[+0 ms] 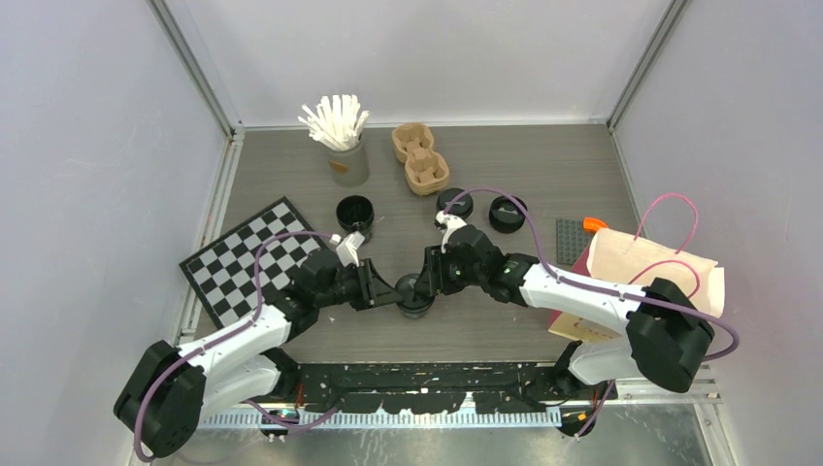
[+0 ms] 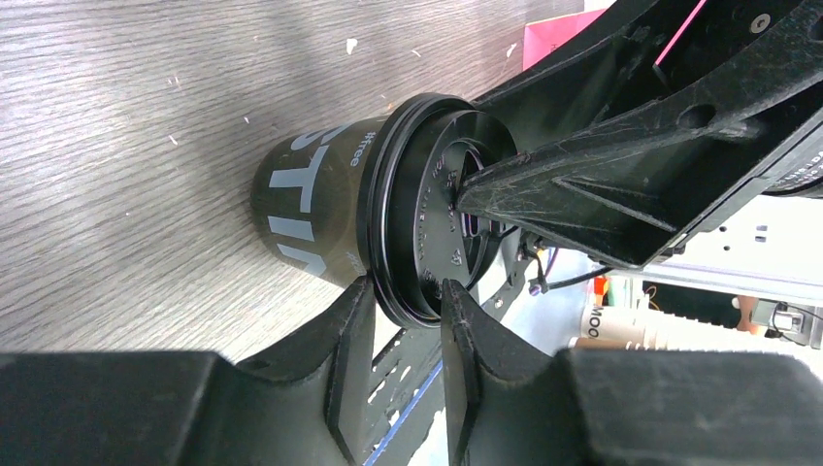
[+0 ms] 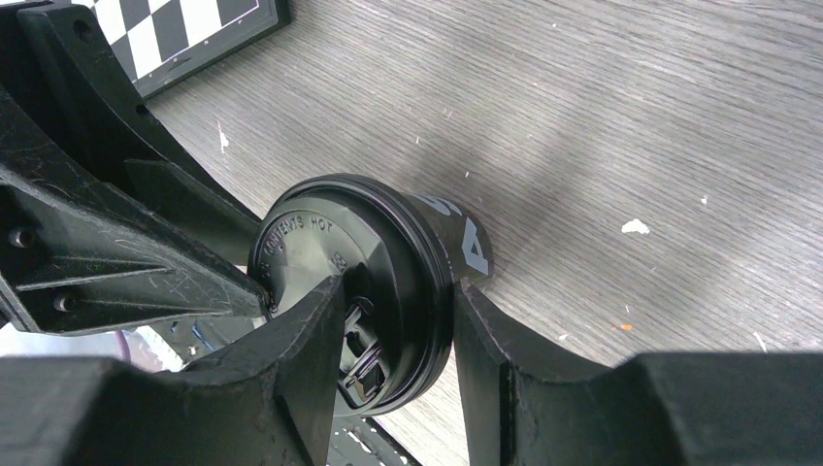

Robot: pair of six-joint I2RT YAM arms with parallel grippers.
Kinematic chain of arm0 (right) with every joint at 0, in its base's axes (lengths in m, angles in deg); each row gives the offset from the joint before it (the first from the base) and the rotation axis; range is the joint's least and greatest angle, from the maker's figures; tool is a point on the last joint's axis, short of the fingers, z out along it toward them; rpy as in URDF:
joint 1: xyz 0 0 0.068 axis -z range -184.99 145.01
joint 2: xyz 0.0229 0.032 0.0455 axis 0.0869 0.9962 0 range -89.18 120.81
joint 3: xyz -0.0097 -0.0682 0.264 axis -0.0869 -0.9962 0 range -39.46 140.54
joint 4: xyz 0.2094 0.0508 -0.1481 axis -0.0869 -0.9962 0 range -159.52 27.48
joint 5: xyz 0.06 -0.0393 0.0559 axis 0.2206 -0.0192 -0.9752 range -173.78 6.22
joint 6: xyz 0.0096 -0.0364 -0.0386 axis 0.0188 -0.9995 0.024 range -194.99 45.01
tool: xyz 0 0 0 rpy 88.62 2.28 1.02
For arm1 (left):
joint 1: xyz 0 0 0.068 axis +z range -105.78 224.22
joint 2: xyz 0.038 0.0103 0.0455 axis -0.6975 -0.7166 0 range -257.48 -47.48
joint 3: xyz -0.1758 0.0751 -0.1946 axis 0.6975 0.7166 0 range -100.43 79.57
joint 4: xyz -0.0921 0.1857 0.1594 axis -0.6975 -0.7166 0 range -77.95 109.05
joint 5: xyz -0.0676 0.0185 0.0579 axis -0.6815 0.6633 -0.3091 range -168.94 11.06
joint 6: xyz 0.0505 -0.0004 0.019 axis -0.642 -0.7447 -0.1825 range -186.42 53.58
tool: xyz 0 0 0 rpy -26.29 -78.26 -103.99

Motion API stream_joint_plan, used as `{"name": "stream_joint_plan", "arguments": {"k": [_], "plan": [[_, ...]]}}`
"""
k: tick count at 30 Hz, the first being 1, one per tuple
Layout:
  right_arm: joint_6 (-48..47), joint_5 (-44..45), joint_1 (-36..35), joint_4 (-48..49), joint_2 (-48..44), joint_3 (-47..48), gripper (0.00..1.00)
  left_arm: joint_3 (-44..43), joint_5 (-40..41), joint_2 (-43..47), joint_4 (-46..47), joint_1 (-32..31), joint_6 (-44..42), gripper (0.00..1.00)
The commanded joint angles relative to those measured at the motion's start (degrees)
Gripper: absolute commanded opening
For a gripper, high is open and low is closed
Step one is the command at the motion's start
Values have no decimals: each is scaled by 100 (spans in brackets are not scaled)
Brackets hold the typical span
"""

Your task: Pack the takeout coffee

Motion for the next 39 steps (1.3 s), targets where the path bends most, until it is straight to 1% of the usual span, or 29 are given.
{"name": "stream_joint_plan", "arguments": {"k": [1, 3, 4, 8, 9, 10, 11, 14, 17, 20, 22, 24, 25, 26, 28, 31, 33, 36, 39], "plan": [[-125, 73, -38, -785, 236, -177, 48, 202, 581, -143, -661, 3, -379, 29], [-207, 105, -32, -1031, 191, 113, 49, 15, 459, 12, -751, -2, -412, 32], [-257, 147, -34, -1200, 160, 283, 51, -80, 408, 120, -778, 1, -423, 35], [-532, 315, -38, -1799, 12, 990, 64, -473, 352, 397, -952, -3, -501, 45], [-636, 358, -34, -1984, -18, 1177, 69, -573, 384, 450, -977, -4, -548, 46], [-789, 427, -34, -2212, -36, 1392, 83, -692, 411, 488, -1136, -4, -591, 48], [-889, 537, -34, -2428, -60, 1575, 90, -763, 435, 521, -1226, -4, -633, 49], [-1119, 839, -34, -2750, -168, 1896, 91, -1005, 527, 577, -1531, 3, -807, 53], [-1259, 872, -41, -2882, -255, 2022, 91, -1326, 656, 681, -1973, -3, -1094, 57], [-1383, 893, -134, -2882, -303, 2054, 91, -1791, 972, 919, -2725, -3, -1546, 61], [-1453, 1036, -293, -2854, -342, 2064, 91, -2110, 1357, 1210, -3365, -2, -1876, 64], [-1483, 1318, -485, -2832, -351, 2093, 91, -2412, 1839, 1602, -4125, -3, -2206, 77], [-1496, 1435, -591, -2836, -343, 2124, 91, -2600, 2100, 1756, -4511, -4, -2346, 94], [-1498, 1547, -713, -2838, -314, 2166, 91, -2765, 2391, 1896, -4837, -4, -2456, 99], [-1493, 1760, -866, -2826, -247, 2224, 91, -3008, 2805, 2158, -5314, -2, -2738, 100], [-1531, 2016, -1078, -2740, -119, 2268, 89, -3116, 2919, 2491, -5716, 4, -3008, 100], [-1533, 2083, -1175, -2717, 15, 2326, 88, -2952, 2923, 2748, -5756, -2, -3094, 100], [-1570, 2002, -1289, -2739, 293, 2495, 88, -2551, 2901, 3172, -5480, -3, -3085, 100], [-1599, 2055, -1405, -2931, 608, 2754, 87, -2550, 2916, 3396, -5433, -3, -3226, 100]]}}
